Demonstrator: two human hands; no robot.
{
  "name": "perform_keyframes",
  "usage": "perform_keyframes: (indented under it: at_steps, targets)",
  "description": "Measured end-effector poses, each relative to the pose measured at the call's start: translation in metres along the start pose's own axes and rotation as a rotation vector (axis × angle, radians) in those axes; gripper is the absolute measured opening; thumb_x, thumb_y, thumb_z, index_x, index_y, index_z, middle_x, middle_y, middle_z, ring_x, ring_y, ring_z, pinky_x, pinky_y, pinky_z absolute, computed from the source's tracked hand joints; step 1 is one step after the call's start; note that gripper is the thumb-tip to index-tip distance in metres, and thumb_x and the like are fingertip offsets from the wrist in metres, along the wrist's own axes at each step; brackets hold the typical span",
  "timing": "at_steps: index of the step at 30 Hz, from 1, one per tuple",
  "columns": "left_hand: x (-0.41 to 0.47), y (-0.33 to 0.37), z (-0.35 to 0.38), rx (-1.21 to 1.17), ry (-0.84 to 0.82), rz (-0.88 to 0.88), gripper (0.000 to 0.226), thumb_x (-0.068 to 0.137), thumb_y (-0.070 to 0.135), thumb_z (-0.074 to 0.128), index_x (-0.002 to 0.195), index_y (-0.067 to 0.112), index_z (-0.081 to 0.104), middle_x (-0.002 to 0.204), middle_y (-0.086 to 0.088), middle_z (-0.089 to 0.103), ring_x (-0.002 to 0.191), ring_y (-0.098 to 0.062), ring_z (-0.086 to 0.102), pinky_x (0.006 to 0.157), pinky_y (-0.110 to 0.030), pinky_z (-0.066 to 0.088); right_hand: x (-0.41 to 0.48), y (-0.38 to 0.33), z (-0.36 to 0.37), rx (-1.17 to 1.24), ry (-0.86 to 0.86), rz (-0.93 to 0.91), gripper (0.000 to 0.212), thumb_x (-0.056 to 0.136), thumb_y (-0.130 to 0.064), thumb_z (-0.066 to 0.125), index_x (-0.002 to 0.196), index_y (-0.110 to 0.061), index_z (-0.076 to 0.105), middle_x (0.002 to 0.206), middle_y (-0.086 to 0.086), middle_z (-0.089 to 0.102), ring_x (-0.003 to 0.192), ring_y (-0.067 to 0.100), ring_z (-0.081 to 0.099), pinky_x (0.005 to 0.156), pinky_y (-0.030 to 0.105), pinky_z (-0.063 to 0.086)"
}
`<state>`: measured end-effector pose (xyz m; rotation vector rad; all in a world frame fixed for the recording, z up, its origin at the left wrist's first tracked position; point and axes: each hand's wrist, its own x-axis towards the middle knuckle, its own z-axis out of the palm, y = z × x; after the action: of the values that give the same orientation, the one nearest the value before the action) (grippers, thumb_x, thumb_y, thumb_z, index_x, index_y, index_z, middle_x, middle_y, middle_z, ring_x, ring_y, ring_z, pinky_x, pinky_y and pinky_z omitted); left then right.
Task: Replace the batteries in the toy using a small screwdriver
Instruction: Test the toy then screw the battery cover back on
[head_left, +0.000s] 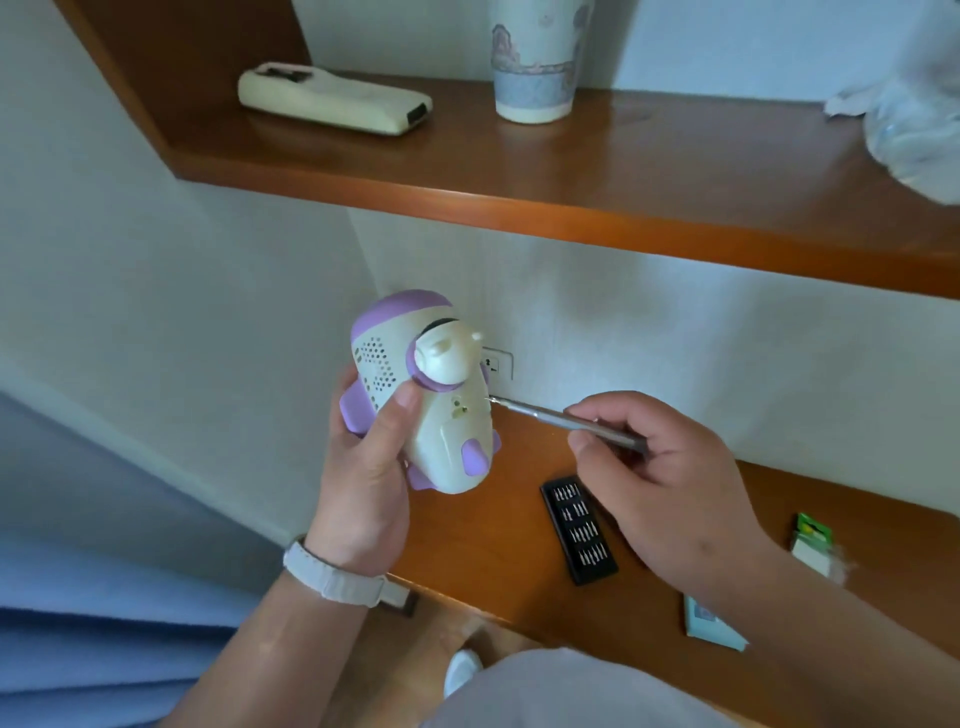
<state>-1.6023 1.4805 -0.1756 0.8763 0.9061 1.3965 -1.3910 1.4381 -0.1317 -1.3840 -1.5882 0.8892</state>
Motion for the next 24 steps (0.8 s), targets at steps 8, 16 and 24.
perform_keyframes:
  at_steps: [8,16,24]
  targets:
    - [-0.006,0.016,0.006,0.072,0.076,0.066,0.079,0.083,0.037,0.077,0.147,0.009,0.040,0.134,-0.030,0.055,0.117,-0.059,0.054,0.082,-0.082,0.045,0.003,-0.007,-0.007,-0.161,0.055,-0.290,0.018,0.083,-0.021,0.064,0.098,-0.021,0.073,0.072,-0.028,0.056,0.069,0.001,0.057,0.058,0.006,0.042]
    - [-0.011,0.025,0.019,0.141,0.126,0.120,0.081,0.077,0.038,0.079,0.145,0.017,0.042,0.131,-0.026,0.058,0.111,-0.059,0.058,0.070,-0.079,0.050,0.010,-0.008,-0.010,-0.185,0.094,-0.378,0.024,0.083,-0.030,0.057,0.096,-0.019,0.073,0.069,-0.030,0.050,0.067,0.001,0.056,0.058,0.005,0.040]
    - [-0.014,0.026,0.023,0.178,0.180,0.116,0.079,0.073,0.041,0.081,0.142,0.024,0.046,0.129,-0.019,0.061,0.110,-0.054,0.061,0.069,-0.076,0.053,0.012,-0.005,-0.009,-0.195,0.095,-0.395,0.027,0.083,-0.032,0.055,0.097,-0.017,0.073,0.069,-0.031,0.049,0.067,-0.005,0.055,0.058,0.002,0.039]
